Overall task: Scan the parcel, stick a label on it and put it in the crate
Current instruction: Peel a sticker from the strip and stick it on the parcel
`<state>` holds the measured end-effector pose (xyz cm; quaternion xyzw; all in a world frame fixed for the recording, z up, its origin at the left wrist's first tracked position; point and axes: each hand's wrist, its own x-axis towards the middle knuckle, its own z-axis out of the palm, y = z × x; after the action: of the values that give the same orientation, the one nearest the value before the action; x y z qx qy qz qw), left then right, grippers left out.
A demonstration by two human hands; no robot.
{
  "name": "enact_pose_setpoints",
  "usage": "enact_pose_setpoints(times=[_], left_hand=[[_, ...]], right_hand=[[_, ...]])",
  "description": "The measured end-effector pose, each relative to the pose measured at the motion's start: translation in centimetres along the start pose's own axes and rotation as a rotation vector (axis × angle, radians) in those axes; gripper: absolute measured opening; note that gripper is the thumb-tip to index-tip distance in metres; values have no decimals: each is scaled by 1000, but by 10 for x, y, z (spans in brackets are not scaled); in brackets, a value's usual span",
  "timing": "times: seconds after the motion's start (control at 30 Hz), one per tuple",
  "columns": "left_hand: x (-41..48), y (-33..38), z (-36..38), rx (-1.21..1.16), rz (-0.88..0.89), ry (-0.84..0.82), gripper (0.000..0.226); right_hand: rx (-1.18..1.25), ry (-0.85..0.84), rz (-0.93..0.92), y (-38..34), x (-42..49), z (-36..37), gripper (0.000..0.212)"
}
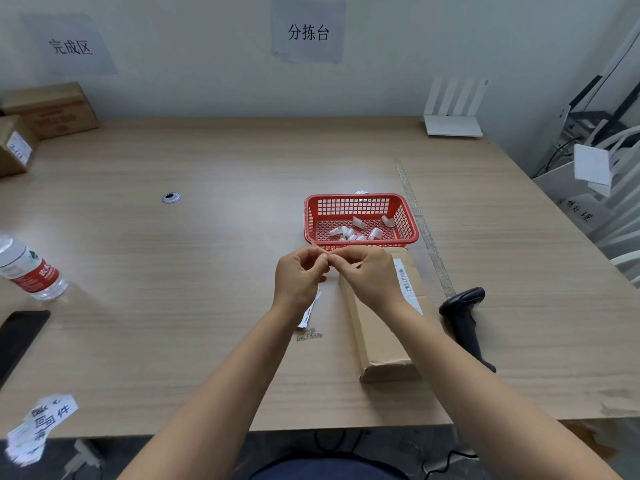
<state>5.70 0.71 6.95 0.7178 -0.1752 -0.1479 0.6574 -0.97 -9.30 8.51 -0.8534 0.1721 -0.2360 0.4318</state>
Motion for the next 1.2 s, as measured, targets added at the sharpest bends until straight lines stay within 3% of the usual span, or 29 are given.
enact_pose_setpoints(times=[0.13,0.27,0.67,0.9,1.03,1.2], left_hand=[[-1,1,-1,20,43,-24,12],[-1,4,-1,17,66,-27,18],[31,-2,-5,-82,-138,63,24],[66,-13,-7,-88,-190,172,23],[93,-22,9,66,-212,9,13],[134,-24,42,188,-225,-103,18]], right_hand=[[239,-65,170,4,5,-3,16],[318,-68,220,6,7,-4,11],[306,152,367,29,25,-38,22],[251,379,471,50,36,-59,22],[211,408,464,56,35,-68,23],[186,368,489,61,33,-67,20]])
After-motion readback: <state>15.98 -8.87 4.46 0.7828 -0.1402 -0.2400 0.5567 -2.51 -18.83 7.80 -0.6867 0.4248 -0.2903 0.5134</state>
